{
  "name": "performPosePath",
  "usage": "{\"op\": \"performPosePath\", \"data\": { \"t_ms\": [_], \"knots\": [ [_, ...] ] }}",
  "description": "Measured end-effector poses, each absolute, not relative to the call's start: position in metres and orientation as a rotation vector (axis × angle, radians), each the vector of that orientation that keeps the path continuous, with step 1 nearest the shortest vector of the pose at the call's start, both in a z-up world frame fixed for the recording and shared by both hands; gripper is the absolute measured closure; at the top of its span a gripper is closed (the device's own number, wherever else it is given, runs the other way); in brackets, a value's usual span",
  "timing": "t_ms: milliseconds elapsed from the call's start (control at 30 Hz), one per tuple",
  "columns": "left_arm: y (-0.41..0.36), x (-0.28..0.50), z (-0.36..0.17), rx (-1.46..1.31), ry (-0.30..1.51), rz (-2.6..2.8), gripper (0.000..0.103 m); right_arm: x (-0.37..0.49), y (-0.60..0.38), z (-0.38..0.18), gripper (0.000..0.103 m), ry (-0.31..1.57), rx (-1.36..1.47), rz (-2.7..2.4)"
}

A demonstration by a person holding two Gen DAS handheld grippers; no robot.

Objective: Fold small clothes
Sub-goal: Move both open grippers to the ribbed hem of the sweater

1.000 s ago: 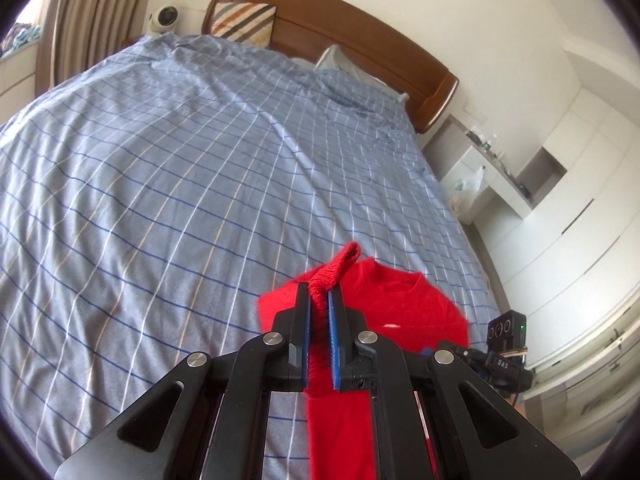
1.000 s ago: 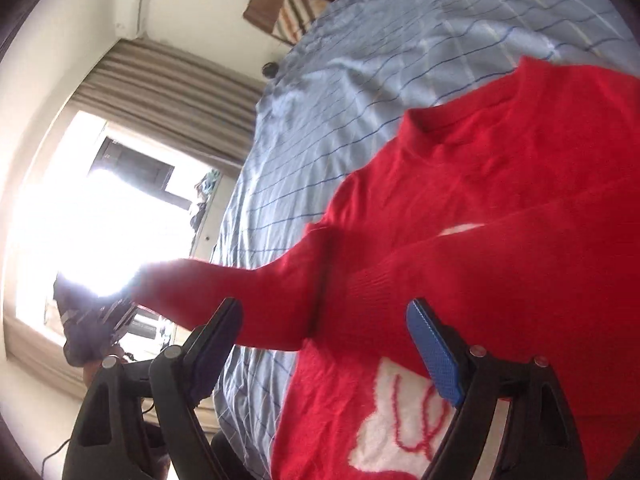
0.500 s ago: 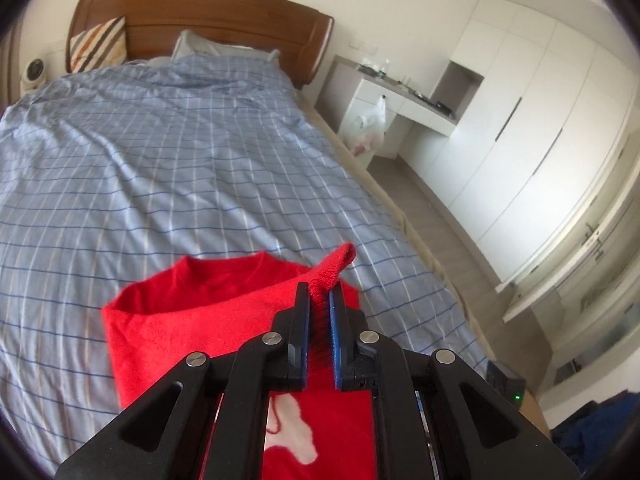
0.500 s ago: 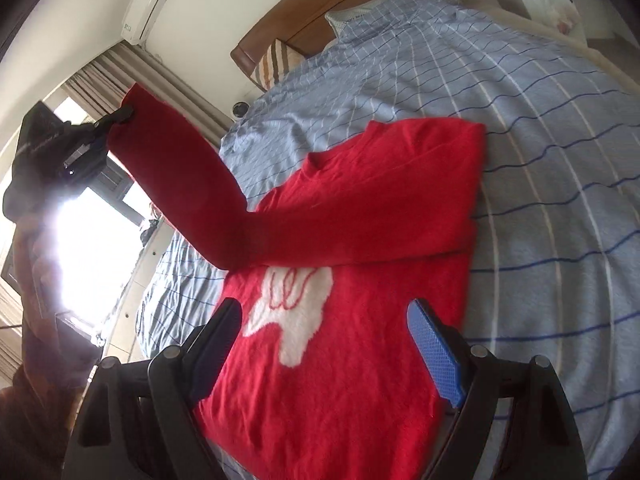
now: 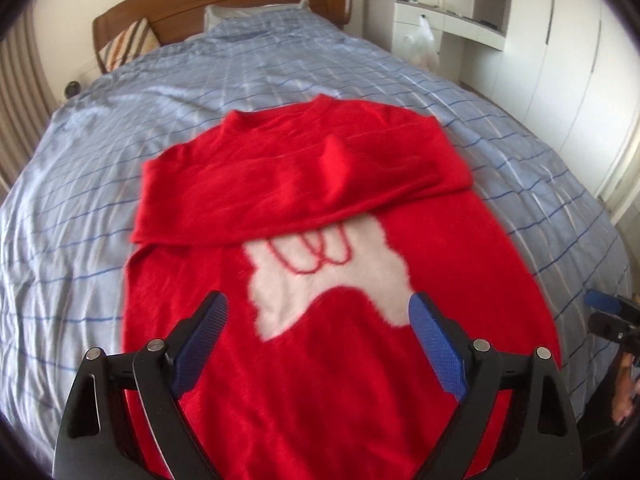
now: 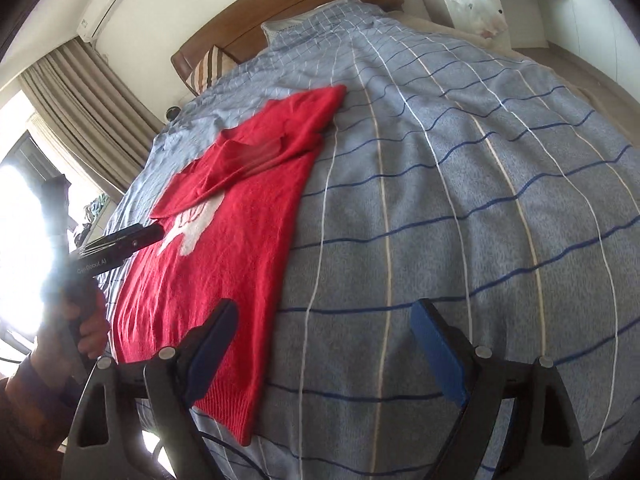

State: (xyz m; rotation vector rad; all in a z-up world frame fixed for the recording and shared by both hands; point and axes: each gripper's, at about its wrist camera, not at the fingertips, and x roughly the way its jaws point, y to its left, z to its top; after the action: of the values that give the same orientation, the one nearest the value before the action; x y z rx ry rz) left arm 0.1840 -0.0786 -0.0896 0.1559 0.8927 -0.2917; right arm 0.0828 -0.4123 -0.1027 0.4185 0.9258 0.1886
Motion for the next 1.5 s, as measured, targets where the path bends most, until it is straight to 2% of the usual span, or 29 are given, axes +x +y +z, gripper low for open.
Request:
{"op": "performPosePath", "data": {
  "t_ms": [233,500,667,767,867,933,1033,1100,1500],
  "knots": [
    [-0.025,0.172,-0.081,0.13,0.856,-0.136,0.01,0.084,-0.354,-0.093,0.016,0.892,0.29,0.219],
    [-0.008,0.16,-0.076,0.139,0.84,-0.123,0.01,0.082,-0.313,-0.08,0.016,0.881,0.172,0.247],
    [0.024,0.13,-0.094,0.114,0.914,-0.161,0.009,0.058,-0.307,-0.065,0.016,0.887,0.023,0.256],
    [0.05,0.105,-0.126,0.036,1.023,-0.173,0.009,0.031,-0.313,-0.07,0.016,0.928,-0.067,0.271],
    [0.062,0.085,-0.159,-0.074,1.118,-0.205,0.011,0.023,-0.331,-0.096,0.016,1.026,0.133,0.319],
    [0.059,0.073,-0.164,-0.082,1.103,-0.222,0.012,0.024,-0.331,-0.116,0.016,1.054,0.233,0.325],
    [0.053,0.067,-0.161,-0.098,1.082,-0.276,0.02,0.026,-0.326,-0.133,0.021,1.056,0.346,0.32],
    [0.054,0.069,-0.161,-0.115,1.074,-0.284,0.02,0.028,-0.325,-0.139,0.022,1.046,0.418,0.324],
    [0.063,0.076,-0.166,-0.207,1.081,-0.295,0.019,0.023,-0.325,-0.138,0.021,1.019,0.41,0.305]
  ]
}}
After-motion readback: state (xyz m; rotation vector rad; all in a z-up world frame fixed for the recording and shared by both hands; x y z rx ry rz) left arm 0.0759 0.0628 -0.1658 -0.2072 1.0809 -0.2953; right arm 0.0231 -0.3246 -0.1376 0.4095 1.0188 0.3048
